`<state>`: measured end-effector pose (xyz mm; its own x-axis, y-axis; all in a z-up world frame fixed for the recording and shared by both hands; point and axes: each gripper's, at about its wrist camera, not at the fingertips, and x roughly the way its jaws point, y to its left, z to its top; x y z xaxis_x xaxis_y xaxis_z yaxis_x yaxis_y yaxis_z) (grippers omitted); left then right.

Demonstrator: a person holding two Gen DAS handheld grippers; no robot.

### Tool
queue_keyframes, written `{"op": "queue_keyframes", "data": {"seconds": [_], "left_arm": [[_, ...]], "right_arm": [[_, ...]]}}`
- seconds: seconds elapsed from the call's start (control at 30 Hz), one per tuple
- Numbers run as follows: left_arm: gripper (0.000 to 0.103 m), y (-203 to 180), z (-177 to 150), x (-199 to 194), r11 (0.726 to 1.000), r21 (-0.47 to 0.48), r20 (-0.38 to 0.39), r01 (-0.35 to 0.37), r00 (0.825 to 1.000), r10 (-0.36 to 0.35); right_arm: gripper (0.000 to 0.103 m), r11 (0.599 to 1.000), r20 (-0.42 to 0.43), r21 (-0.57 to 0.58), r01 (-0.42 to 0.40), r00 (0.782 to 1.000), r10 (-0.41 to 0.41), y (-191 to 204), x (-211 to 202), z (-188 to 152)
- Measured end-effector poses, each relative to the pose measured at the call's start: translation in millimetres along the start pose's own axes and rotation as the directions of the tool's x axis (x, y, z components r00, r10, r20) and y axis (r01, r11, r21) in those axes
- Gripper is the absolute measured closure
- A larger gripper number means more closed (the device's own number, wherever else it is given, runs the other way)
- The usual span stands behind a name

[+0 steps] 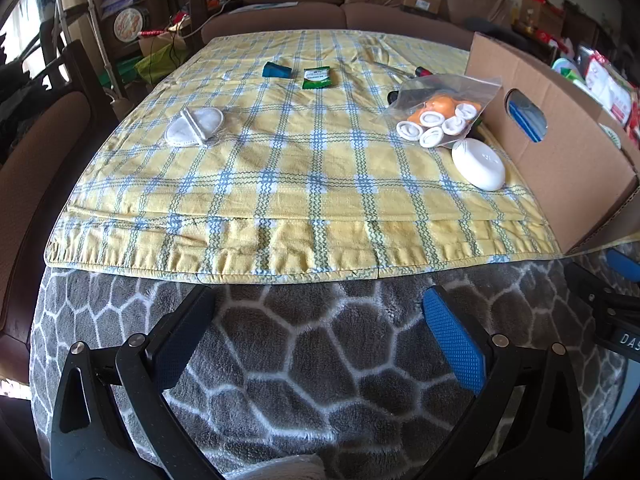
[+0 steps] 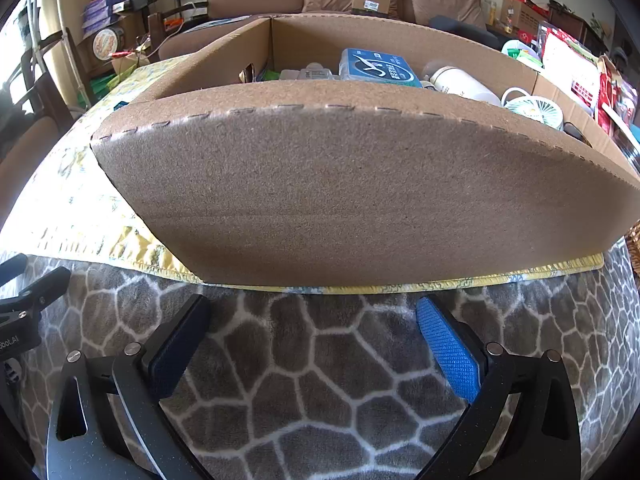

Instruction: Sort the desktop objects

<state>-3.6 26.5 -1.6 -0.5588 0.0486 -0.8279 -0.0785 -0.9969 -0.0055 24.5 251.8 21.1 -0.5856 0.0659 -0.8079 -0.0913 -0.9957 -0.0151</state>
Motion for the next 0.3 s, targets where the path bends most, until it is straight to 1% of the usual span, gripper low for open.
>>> {"op": "queue_keyframes", "data": {"seconds": [0.3], "left_arm": [[0.000,-0.1,0.5,0.1,1.000,0.000,0.000,0.000,1.000,0.000]], "right_arm": [[0.000,1.000,0.000,0.000,0.000,1.000,0.000,0.0,-0.1,0.2]]}}
